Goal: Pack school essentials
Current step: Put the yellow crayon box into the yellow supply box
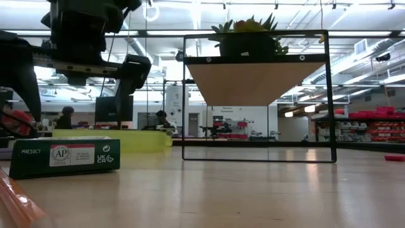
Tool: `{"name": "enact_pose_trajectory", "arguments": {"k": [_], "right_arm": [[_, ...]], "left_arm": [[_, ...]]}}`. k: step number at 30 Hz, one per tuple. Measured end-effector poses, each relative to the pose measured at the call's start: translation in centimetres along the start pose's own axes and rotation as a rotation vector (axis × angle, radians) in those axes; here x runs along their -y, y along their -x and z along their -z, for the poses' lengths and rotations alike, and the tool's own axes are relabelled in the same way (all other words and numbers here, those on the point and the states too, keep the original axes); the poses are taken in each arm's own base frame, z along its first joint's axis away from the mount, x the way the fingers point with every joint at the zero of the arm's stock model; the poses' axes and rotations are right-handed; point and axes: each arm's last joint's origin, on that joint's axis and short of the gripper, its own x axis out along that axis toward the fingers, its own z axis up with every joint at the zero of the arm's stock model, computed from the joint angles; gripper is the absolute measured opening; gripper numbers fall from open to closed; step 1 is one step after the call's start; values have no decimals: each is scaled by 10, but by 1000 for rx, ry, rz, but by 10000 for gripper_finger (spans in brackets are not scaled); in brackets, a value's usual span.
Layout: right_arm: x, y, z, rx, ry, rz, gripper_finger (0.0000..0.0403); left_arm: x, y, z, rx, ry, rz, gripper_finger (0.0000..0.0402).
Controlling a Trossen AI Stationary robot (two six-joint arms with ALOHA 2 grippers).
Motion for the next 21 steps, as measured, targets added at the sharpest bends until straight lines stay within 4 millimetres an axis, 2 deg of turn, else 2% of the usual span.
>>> {"name": "enact_pose_trajectory", "arguments": {"k": [11, 16, 21], "right_arm": [[0, 0, 0, 0, 5, 1, 190], [0, 0, 0, -2, 11, -4, 190], [0, 0, 0, -6, 17, -5, 190]], "left_arm": [[7, -23, 2, -26, -70, 65, 400], [11, -34, 2, -78, -124, 11, 400], [11, -43, 6, -104, -120, 40, 400]]}}
